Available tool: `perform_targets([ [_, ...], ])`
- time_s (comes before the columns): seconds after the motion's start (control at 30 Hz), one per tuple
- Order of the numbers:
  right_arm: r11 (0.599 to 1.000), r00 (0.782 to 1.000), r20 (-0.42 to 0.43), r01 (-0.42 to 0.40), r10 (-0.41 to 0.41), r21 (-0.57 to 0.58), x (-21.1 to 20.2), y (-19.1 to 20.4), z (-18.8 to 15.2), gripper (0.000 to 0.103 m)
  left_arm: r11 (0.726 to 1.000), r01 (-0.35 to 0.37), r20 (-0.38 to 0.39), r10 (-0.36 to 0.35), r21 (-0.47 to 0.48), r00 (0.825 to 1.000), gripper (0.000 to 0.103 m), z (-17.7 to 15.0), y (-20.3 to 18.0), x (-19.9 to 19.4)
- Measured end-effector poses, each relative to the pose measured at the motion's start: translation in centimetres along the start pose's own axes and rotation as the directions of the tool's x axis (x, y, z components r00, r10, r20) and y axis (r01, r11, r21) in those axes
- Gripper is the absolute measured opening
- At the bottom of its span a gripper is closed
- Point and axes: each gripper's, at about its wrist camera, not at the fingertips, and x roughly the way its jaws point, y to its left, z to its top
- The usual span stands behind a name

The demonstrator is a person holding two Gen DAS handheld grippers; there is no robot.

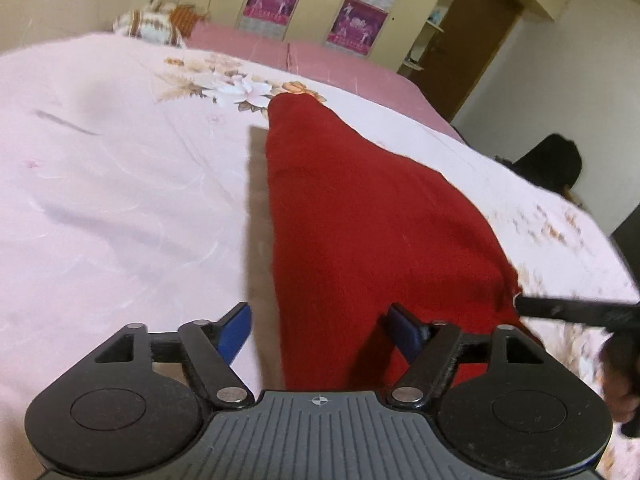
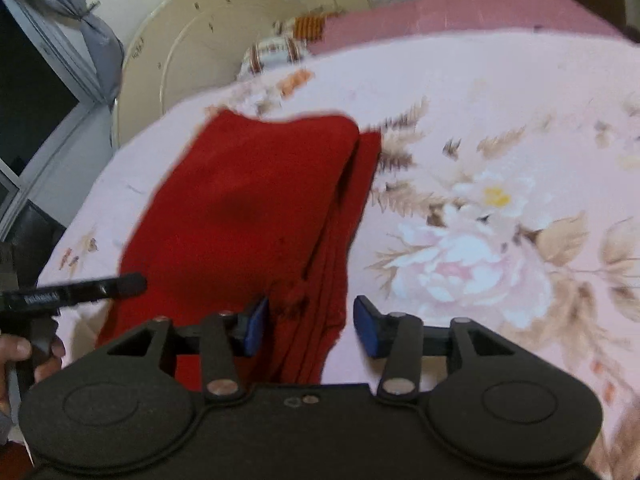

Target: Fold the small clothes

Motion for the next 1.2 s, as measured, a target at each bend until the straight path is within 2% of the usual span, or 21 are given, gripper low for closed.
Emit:
perform_targets([
  [0.07, 0.998, 1.000, 0.004, -0.006, 0.006, -0.064, -0.6, 1.1, -1.2, 0.047, 0.997, -0.074, -0.030, 0.074, 0.030, 0.997, 0.085, -1.2, -0.6, -0.1],
  [0.1, 0.992, 0.997, -0.042, 0.066, -0.070, -0.106, 0.3, 1.5, -2.1, 0.047, 0.996, -0.085, -0.042, 0.086, 0.030, 0.995, 0.085, -1.7, -0.7, 0.0],
  [0.13, 0.987, 0.991, -0.069, 0.104, -0.113, -0.120, 1.1, 1.4, -2.6, 0.047, 0.997, -0.075, -0.037, 0.076, 0.022, 0.996, 0.085, -2.1, -0.7, -0.3],
  [0.23, 0.992, 0.992, -0.029, 0.120, -0.122, -0.042, -0.1, 1.0, -3.5, 0.046, 0.995, -0.097, -0.009, 0.098, 0.031, 0.995, 0.085, -3.1, -1.3, -2.6],
  [0.33, 0.989, 0.991, 0.053, 0.126, -0.122, -0.079, -3.9, 2.8, -4.3, 0.049, 0.987, -0.147, 0.044, 0.144, 0.071, 0.989, 0.085, -3.7, -3.4, -6.3],
  [0.37, 0.988, 0.990, 0.082, 0.127, -0.119, -0.092, -5.3, 3.5, -4.6, 0.056, 0.985, -0.152, 0.070, 0.147, 0.081, 0.987, 0.087, -4.0, -4.4, -7.8],
  [0.4, 0.987, 0.987, 0.112, 0.125, -0.113, -0.105, -6.9, 4.3, -5.1, 0.059, 0.985, -0.155, 0.099, 0.147, 0.081, 0.984, 0.091, -4.3, -5.5, -9.4],
  [0.43, 0.985, 0.985, 0.135, 0.123, -0.107, -0.119, -8.5, 5.1, -5.6, 0.062, 0.984, -0.160, 0.128, 0.149, 0.081, 0.980, 0.103, -4.6, -6.6, -11.0],
  [0.53, 0.985, 0.981, 0.173, 0.113, -0.089, -0.134, -12.3, 7.1, -6.8, 0.068, 0.978, -0.182, 0.218, 0.158, 0.098, 0.963, 0.103, -6.0, -10.0, -15.0],
  [0.77, 0.979, 0.958, 0.227, 0.196, -0.177, -0.063, -17.5, 9.1, -10.1, 0.075, 0.973, -0.191, 0.288, 0.147, 0.133, 0.946, 0.103, -9.9, -14.1, -20.5],
  [0.87, 0.965, 0.938, 0.278, 0.242, -0.206, -0.099, -18.8, 9.9, -11.7, 0.075, 0.975, -0.170, 0.288, 0.124, 0.141, 0.949, 0.103, -11.1, -14.3, -21.3],
  [0.93, 0.949, 0.923, 0.301, 0.287, -0.238, -0.130, -19.2, 10.4, -12.5, 0.075, 0.980, -0.165, 0.257, 0.132, 0.113, 0.957, 0.103, -11.4, -14.0, -21.4],
  [1.0, 0.939, 0.912, 0.320, 0.313, -0.255, -0.144, -19.4, 10.7, -12.9, 0.075, 0.983, -0.156, 0.259, 0.127, 0.095, 0.957, 0.103, -11.8, -14.0, -21.9],
  [1.1, 0.949, 0.920, 0.315, 0.287, -0.235, -0.131, -19.5, 10.9, -12.8, 0.075, 0.981, -0.169, 0.270, 0.137, 0.096, 0.953, 0.103, -12.2, -14.2, -22.5],
  [1.2, 0.944, 0.913, 0.334, 0.297, -0.234, -0.148, -19.6, 11.6, -12.7, 0.075, 0.979, -0.181, 0.278, 0.148, 0.096, 0.949, 0.103, -12.3, -14.2, -22.7],
])
